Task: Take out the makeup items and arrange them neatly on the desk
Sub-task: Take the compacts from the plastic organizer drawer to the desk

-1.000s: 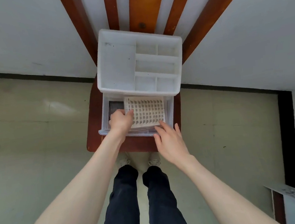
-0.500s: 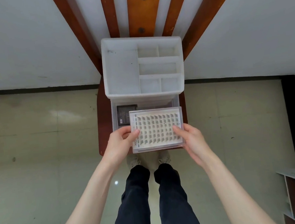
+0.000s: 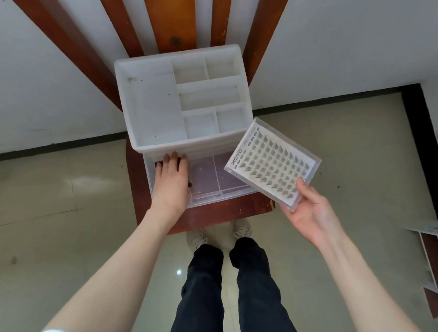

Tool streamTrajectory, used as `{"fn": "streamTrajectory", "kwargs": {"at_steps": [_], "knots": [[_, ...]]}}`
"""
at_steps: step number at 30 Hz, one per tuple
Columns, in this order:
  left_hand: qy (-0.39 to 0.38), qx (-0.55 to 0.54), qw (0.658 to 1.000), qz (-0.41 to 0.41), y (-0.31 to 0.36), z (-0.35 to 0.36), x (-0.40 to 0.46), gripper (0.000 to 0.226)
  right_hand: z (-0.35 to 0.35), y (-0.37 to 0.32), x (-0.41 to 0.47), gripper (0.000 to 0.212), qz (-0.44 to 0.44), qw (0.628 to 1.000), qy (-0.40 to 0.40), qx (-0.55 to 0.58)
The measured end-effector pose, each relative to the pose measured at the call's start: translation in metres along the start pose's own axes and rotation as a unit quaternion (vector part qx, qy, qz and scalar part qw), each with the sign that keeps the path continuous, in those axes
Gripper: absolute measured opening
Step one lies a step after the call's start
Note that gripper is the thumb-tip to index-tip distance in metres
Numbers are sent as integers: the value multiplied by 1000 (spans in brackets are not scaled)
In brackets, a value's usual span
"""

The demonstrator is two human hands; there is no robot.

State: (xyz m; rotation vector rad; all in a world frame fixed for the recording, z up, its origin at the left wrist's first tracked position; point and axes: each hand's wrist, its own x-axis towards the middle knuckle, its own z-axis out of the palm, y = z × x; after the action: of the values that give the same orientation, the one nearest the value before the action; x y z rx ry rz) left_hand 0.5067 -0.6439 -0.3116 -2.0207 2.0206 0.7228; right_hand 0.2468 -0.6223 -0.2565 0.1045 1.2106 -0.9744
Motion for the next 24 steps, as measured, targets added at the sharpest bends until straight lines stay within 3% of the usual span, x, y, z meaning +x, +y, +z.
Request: {"fn": "streamTrajectory", "kwargs": {"at_steps": [5, 10, 13, 17, 21, 23, 24], "knots": [[28, 45, 999, -4, 1, 4, -3, 68, 8, 9, 0, 41, 15, 998, 18, 53], [21, 33, 999, -17, -1, -3, -2, 50, 16, 20, 0, 26, 41, 995, 35, 79], [34, -5, 999, -13, -2, -6, -2, 37, 16, 26, 2, 20, 48, 992, 72, 87], [76, -122, 989, -26, 1, -11, -7, 23, 15, 37, 0, 32, 80, 987, 92, 108], [155, -340, 920, -116, 10, -23, -23, 21, 23, 41, -2, 46, 96, 975, 69, 187], [200, -433, 861, -177, 10, -30, -36, 22, 26, 40, -6, 50, 107, 969, 61, 215], [211, -494, 815, -215, 8, -32, -44, 21, 27, 39, -8, 51, 114, 965, 54, 228]]}}
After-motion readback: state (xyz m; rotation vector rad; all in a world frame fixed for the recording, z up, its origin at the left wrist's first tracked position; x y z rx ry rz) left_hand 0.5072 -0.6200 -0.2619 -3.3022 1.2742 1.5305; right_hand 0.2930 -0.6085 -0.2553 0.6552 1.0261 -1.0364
